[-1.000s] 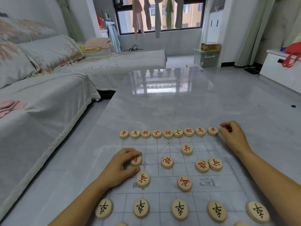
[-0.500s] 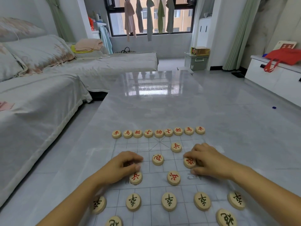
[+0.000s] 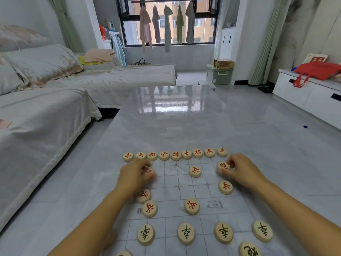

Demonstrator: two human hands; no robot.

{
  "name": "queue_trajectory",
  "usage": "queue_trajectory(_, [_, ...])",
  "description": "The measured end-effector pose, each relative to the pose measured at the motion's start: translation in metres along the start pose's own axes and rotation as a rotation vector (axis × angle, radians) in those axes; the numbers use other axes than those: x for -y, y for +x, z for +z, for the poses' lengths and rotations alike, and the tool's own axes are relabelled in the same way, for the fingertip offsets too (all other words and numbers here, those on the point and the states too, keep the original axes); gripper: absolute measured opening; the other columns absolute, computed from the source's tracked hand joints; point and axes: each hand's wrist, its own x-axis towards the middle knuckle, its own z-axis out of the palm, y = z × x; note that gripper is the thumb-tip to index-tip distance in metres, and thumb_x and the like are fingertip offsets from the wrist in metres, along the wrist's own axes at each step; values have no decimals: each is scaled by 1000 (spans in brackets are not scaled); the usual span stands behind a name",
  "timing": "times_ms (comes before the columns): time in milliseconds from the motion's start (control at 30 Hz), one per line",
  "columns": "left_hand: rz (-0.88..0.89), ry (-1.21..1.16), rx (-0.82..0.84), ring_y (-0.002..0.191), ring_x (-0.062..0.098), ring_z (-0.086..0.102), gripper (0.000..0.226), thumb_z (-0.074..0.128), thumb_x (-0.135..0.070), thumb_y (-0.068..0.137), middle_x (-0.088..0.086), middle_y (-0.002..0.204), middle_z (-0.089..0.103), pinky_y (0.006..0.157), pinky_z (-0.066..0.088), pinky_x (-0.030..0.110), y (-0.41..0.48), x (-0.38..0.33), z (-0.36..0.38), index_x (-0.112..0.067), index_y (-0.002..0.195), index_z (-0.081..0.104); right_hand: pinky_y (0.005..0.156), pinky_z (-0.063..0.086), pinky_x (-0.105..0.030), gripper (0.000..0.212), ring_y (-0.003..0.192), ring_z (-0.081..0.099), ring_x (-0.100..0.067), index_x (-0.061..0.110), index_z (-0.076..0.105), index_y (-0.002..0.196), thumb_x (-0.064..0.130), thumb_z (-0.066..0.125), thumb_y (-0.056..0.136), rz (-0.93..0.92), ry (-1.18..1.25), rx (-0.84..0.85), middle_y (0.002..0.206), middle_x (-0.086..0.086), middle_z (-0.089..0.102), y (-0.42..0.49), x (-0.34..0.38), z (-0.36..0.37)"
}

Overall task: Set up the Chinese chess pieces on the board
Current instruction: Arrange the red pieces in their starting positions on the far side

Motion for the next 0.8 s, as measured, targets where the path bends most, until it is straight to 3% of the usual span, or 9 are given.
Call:
queue_trajectory(67, [-123,62,-43,90,17,55,27,65,-38,81,-2,98,55,84,43,33,2,29,-11,-22,102,59,64,39,-32,42,72,50,-16,8,56,85,46,68,74,60,86,38,84,-3,56,7,-3,10])
queue_trajectory(167, [-169,2,26,93,17,51,41,68,-43,76,-2,102,50,92,43,40,-4,57,-16,-24,111,57,68,40,-32,43,81,51,-17,15,52,88,53,68,72,101,125,35,88,1,53,13,-10,20])
queue_trajectory(333, [-88,-196,73,87,6,49,44,69,-23,80,-2,103,52,72,37,13,-9,71,-25,-20,122,55,80,44,-33,33,90,49,-18,35,51,109,44,63,80,-31,133,146,93,3,49,12,-23,17])
queue_trajectory(500, [-127,-179,-13,80,6,49,35,71,-23,78,-2,98,53,67,37,13,-7,63,-21,-18,111,61,67,41,-31,24,82,51,-16,32,59,100,36,69,78,-52,226,6,84,2,53,10,-27,26])
queue_trajectory(567, [-164,-156,-54,80,8,50,35,72,-27,77,-2,97,53,72,41,17,-7,58,-19,-18,109,61,66,41,-31,23,80,52,-15,30,60,97,34,70,77,-60,264,-17,83,2,54,10,-29,27])
queue_trajectory(667, [-141,-42,-41,88,14,52,35,70,-35,77,-3,96,52,89,45,37,-7,46,-12,-22,109,61,63,40,-29,25,80,52,-13,33,59,97,34,71,76,-83,226,-24,85,3,55,10,-31,28])
queue_trajectory(800, [-45,-41,4,90,13,51,37,71,-38,75,-4,95,54,90,40,36,-4,28,3,-25,109,61,61,38,-27,27,81,51,-12,40,56,94,39,72,73,-99,188,-17,85,5,54,8,-29,28])
